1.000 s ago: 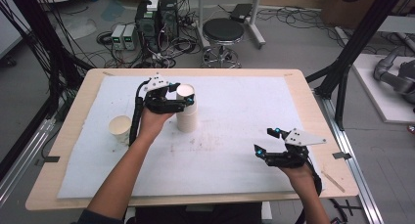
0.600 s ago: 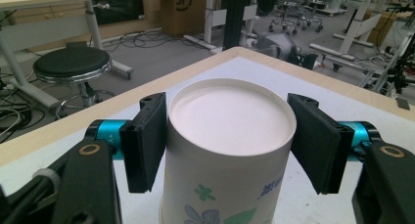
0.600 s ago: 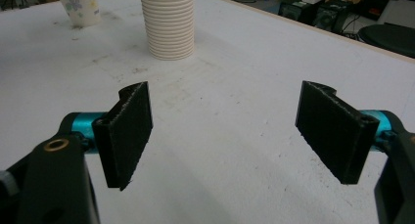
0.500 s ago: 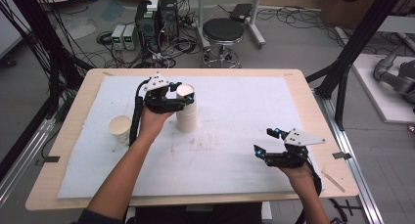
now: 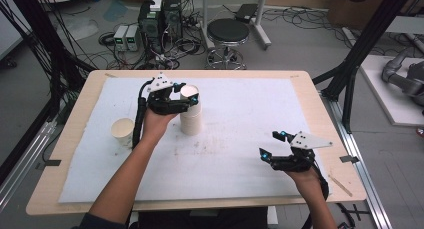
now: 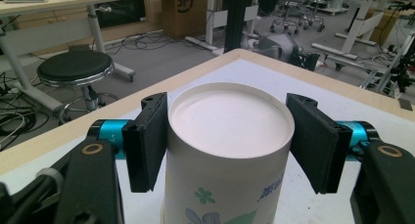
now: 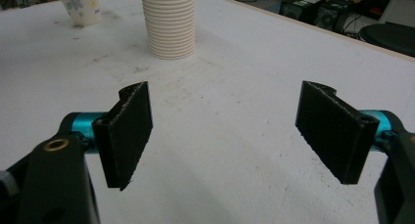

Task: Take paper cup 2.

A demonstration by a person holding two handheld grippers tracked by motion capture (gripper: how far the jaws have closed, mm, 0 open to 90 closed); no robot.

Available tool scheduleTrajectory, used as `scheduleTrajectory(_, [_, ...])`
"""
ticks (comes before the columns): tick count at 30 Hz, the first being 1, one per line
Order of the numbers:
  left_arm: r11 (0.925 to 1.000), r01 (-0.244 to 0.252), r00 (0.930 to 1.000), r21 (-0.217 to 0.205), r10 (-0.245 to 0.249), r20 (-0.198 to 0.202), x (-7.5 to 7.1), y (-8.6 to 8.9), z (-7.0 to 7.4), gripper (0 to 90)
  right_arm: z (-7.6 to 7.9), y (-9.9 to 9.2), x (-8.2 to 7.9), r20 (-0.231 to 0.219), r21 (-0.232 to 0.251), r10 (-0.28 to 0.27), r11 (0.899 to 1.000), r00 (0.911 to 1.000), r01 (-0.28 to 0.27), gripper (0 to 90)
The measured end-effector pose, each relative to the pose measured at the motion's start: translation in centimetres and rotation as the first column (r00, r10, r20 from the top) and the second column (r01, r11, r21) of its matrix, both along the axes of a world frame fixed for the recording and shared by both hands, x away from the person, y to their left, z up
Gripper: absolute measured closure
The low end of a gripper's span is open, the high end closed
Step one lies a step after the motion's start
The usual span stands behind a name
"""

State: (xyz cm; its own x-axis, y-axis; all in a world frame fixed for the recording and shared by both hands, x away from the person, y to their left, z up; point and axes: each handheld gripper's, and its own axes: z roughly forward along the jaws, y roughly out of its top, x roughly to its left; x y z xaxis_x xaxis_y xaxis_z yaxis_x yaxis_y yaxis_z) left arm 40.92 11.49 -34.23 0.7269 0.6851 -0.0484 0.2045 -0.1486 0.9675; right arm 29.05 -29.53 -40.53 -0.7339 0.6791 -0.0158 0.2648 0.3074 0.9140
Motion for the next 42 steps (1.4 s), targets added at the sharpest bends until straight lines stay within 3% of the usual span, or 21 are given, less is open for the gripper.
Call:
scheduleTrajectory(16, [0.9994,-0.008,0.9978,-0.034,0.010,0.065,-0.4,0.2,3.2,35.1,0.0,0.0,-0.1,-0.002,0.001,-0.002,1.000,1.0000,0.002,22.2])
scheduleTrajectory(26, [0.9963,0.000,0.9934,-0.086,0.010,0.114,-1.4,0.9,6.3,35.3,0.1,0.0,-0.1,0.000,0.006,0.000,1.000,1.0000,0.000,22.2])
scheduleTrajectory(32, [0.9927,0.014,0.9920,-0.120,0.001,0.126,-2.2,1.7,7.4,35.4,0.1,0.1,-0.1,-0.003,0.004,0.001,1.000,1.0000,-0.001,22.2])
scheduleTrajectory(42, [0.9905,0.048,0.9868,-0.129,-0.027,0.159,-4.5,3.1,8.9,35.5,0.0,0.2,-0.1,-0.007,-0.003,0.003,1.000,1.0000,-0.003,22.2])
